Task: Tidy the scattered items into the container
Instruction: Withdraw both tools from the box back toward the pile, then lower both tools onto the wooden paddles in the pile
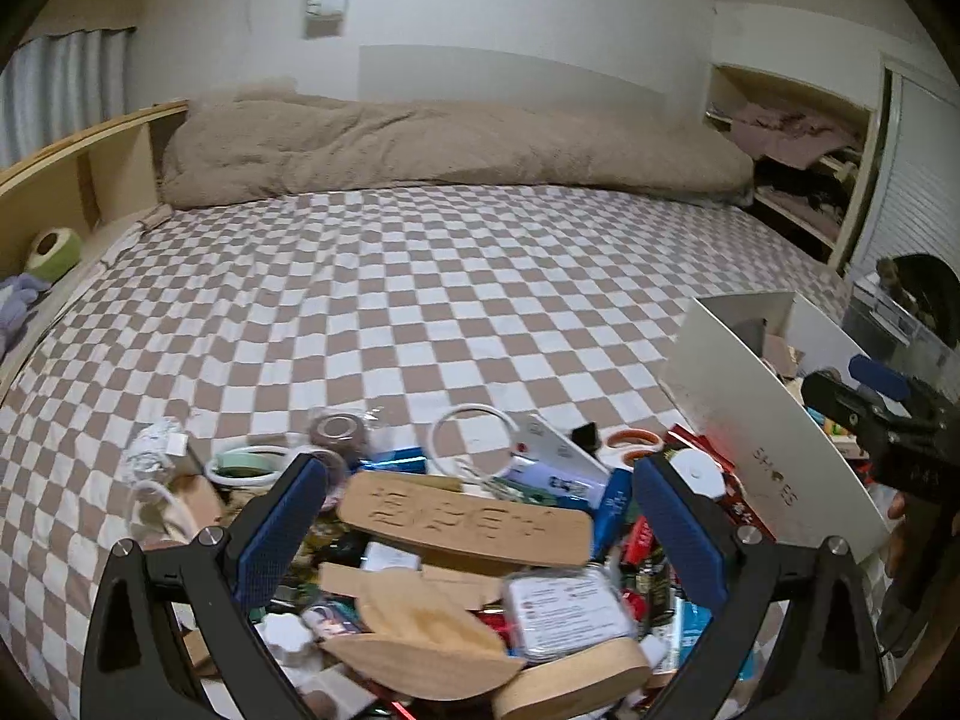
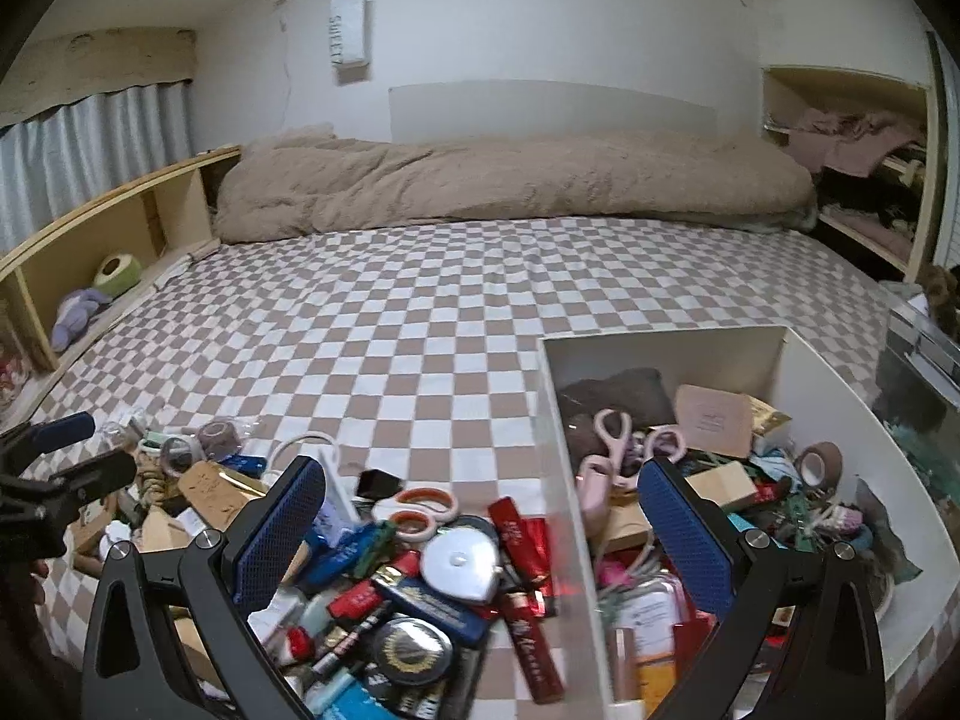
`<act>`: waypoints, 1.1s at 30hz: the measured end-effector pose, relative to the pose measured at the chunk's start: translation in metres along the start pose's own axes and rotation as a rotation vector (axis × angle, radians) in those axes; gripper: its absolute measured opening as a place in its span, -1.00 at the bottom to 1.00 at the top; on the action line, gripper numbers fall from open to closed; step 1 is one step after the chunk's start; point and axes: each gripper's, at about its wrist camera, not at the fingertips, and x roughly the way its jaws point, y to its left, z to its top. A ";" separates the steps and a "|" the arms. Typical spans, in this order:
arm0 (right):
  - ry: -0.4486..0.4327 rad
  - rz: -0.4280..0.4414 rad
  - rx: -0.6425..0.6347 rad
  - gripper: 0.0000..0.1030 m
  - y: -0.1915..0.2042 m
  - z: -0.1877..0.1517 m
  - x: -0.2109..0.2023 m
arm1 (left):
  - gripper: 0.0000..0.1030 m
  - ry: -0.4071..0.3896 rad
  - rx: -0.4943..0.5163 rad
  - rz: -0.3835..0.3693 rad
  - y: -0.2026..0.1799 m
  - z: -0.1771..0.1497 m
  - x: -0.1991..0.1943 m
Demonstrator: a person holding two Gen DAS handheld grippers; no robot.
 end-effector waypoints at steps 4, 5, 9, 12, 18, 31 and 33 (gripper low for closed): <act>-0.012 0.026 0.003 1.00 0.009 0.000 0.002 | 1.00 -0.015 -0.026 0.007 0.014 -0.001 -0.004; -0.014 0.027 0.001 1.00 0.012 -0.001 0.003 | 1.00 -0.017 -0.032 0.008 0.017 -0.002 -0.005; -0.020 0.038 -0.008 1.00 0.018 -0.003 0.005 | 1.00 -0.021 -0.058 -0.015 0.028 -0.004 -0.006; -0.022 0.047 -0.016 1.00 0.022 -0.004 0.007 | 1.00 -0.020 -0.066 -0.032 0.032 -0.007 -0.006; -0.054 0.056 -0.004 1.00 0.026 -0.009 0.009 | 1.00 -0.015 -0.078 -0.002 0.037 -0.015 -0.004; -0.015 0.081 0.030 1.00 0.040 -0.052 0.023 | 1.00 0.008 -0.064 0.095 0.042 -0.052 0.004; 0.001 0.087 0.005 1.00 0.047 -0.064 0.022 | 1.00 0.018 -0.095 0.084 0.046 -0.057 0.005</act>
